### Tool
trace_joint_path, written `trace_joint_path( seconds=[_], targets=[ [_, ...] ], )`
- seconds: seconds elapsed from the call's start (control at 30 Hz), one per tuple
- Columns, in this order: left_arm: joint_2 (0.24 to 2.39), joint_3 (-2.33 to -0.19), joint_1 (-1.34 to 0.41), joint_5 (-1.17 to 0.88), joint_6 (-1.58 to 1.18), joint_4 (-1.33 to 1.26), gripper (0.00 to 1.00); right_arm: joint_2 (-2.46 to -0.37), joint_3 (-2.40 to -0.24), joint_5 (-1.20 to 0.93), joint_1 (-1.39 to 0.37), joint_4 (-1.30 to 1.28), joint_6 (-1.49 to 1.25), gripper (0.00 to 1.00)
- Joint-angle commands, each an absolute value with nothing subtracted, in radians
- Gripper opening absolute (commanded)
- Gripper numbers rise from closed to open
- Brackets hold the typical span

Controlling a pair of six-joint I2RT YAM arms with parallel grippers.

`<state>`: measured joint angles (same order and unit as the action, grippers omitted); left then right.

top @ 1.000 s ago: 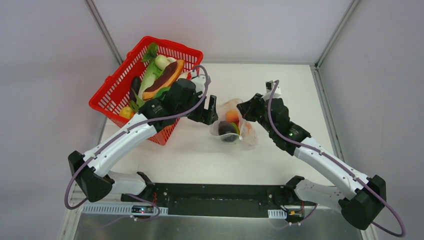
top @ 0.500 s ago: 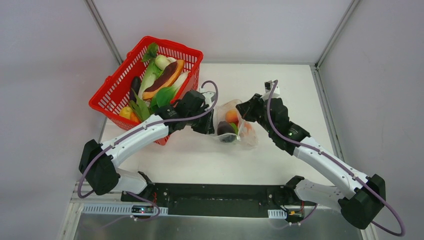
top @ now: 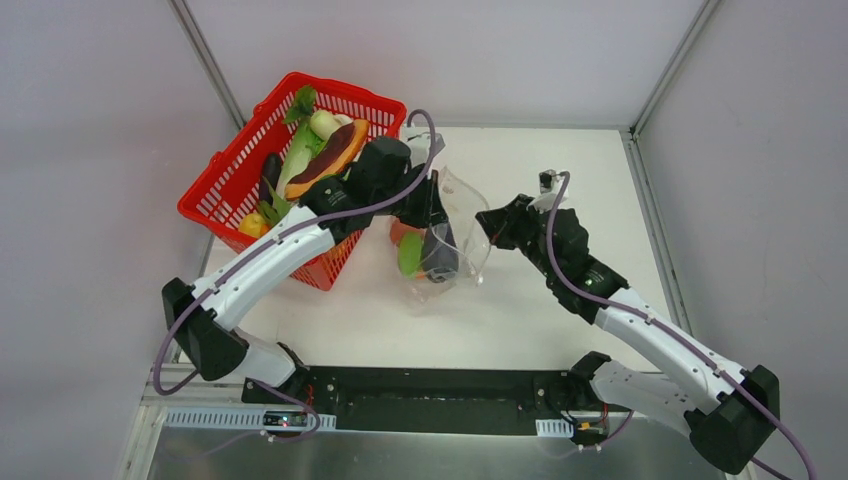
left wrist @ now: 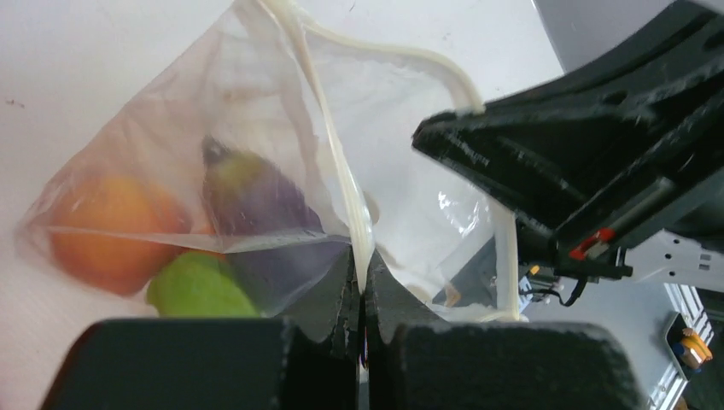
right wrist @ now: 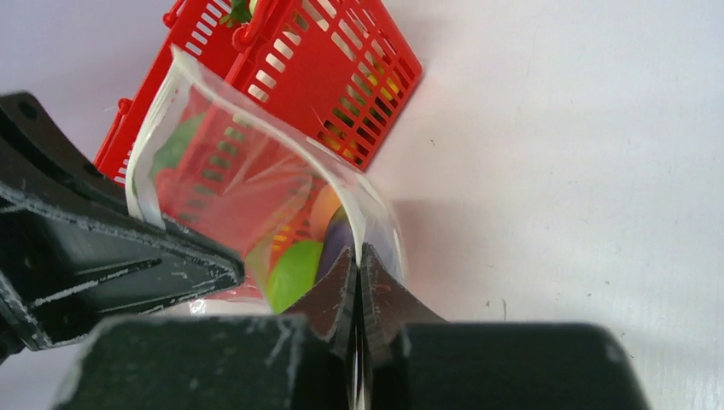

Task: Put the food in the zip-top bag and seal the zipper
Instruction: Adjust the zipper food storage bag at the center of the board.

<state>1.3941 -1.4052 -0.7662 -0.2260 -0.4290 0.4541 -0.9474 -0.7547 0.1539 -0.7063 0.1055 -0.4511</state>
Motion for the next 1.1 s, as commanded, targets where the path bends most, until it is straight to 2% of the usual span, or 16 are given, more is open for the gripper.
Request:
trace_joint_path(
  seconds=[0.0, 0.13, 0.4, 0.7, 0.73, 0.87, 1.0, 1.07],
  targets=[
    [1.517, -1.529, -0.770, -0.254, -0.405, 0.569, 0.00, -0.973, -0.820, 0.175, -0.700, 0.090, -0.449, 0.00],
    [1.493, -1.477, -0.771, -0.292, -0.422, 0.506, 0.00, -0.982, -0.829, 0.163, -0.700, 0.079, -0.449, 0.00],
    [1.381, -1.362, -0.771, -0.193, -0.420, 0.415, 0.00, -0.979, -0.832, 0.179, -0.699, 0.104, -0.434, 0.00],
    [1.396, -1.387, -0.769, -0.107, -0.392, 0.497, 0.00, -0.957, -0.811, 0.160, -0.698, 0.120, -0.461, 0.00],
    [1.392, -1.388, -0.768, -0.101, -0.389, 0.502, 0.03, -0.953, -0.810, 0.157, -0.698, 0.123, -0.463, 0.00],
    [1.385, -1.393, -0.767, -0.070, -0.384, 0.551, 0.28, -0.967, -0.804, 0.147, -0.698, 0.129, -0.468, 0.00],
    [1.338, -1.363, -0.767, -0.015, -0.382, 0.568, 0.42, -0.995, -0.814, 0.127, -0.698, 0.129, -0.473, 0.00],
    [1.316, -1.361, -0.765, -0.013, -0.370, 0.577, 0.55, -0.999, -0.818, 0.126, -0.699, 0.129, -0.474, 0.00]
  ],
)
